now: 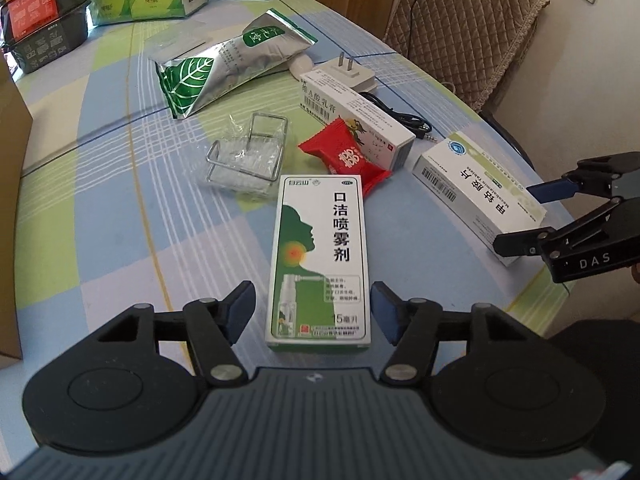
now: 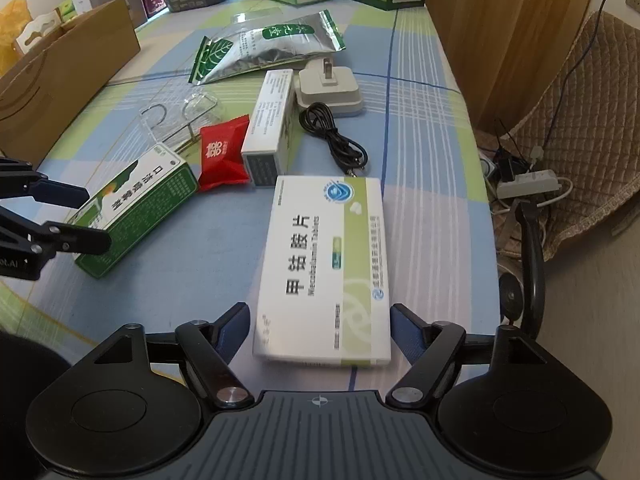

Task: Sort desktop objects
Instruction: 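Close left tool on spray box while right tool closes on Mecobalamin box, then carry both boxes over the cardboard box and open both tools to drop them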

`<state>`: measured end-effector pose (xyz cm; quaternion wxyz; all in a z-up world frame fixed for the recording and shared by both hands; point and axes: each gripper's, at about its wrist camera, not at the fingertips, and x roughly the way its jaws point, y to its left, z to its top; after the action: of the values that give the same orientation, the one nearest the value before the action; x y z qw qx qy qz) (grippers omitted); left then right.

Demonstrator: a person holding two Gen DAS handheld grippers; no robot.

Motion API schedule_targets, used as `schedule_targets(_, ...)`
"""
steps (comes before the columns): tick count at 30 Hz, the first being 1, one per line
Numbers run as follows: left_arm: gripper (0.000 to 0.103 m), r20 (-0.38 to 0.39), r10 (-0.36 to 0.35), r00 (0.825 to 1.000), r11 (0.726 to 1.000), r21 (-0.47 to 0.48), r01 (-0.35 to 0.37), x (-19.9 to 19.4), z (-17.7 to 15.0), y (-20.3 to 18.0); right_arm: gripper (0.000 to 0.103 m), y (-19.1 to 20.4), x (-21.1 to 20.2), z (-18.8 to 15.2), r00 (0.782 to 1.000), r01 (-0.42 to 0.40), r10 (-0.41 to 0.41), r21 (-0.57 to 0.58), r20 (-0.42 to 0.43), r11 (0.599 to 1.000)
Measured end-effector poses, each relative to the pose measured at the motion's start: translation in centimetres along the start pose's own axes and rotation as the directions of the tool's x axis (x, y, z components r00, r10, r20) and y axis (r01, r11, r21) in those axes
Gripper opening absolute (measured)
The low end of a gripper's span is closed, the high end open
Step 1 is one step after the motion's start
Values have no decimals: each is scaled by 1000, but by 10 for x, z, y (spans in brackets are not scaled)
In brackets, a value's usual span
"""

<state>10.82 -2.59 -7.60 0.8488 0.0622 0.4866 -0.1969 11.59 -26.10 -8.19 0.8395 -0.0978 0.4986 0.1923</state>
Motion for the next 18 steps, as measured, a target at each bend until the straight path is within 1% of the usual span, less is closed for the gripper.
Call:
schedule_targets(5,59,-20,-7,1000,1000,24,8,16,5,-3,75,-3,11,8,1000,2,-2,4,-2,1000)
schedule_targets(9,57,-31,-10,999,1000,20,11,25,7,-1,75,-4,18,12,1000,0,0,10,-1,1000)
schedule_targets(10,56,-32,-9,999,1000,17,9,26,7,0,75,-4,19,12,1000,-4,4,11,-5,1000)
schedule_targets(11,51,-32,-8,999,1000,14,9,27,7,1,72,-4,21,13,1000,0,0,13,-6,1000)
schedule_targets(12,51,-29,-6,1000,1000,18,6,27,7,2,68,-3,21,13,1000,18,-18,9,0,1000)
schedule_targets(14,51,-44,5,999,1000,19,-4,26,9,2,68,-3,19,13,1000,21,-20,19,-2,1000)
schedule_targets(18,50,-34,12,999,1000,17,-12,14,10,5,68,-2,6,10,999,21,-22,49,25,999)
